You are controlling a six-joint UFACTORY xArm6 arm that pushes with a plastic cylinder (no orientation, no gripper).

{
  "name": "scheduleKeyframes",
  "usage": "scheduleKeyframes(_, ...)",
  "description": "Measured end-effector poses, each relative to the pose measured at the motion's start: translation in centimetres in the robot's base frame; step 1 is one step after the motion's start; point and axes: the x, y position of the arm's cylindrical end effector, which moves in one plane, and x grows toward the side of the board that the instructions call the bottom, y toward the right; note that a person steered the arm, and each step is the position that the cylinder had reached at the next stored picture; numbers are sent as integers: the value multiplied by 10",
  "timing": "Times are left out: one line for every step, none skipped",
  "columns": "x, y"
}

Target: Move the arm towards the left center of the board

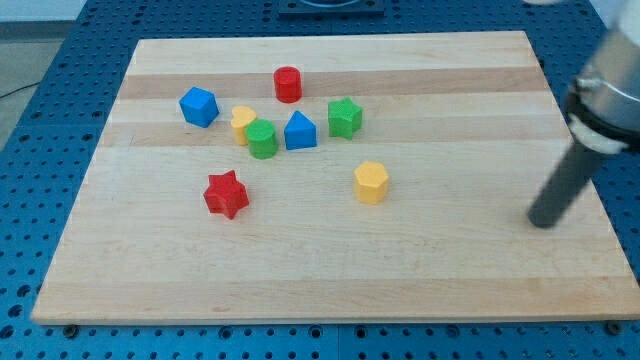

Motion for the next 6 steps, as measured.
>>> scheduleKeyframes(7,-26)
scheduleKeyframes(71,-78)
scheduleKeyframes(101,-206)
scheduleKeyframes(101,-363)
scheduleKeyframes(68,-477)
scheduleKeyframes(20,-514)
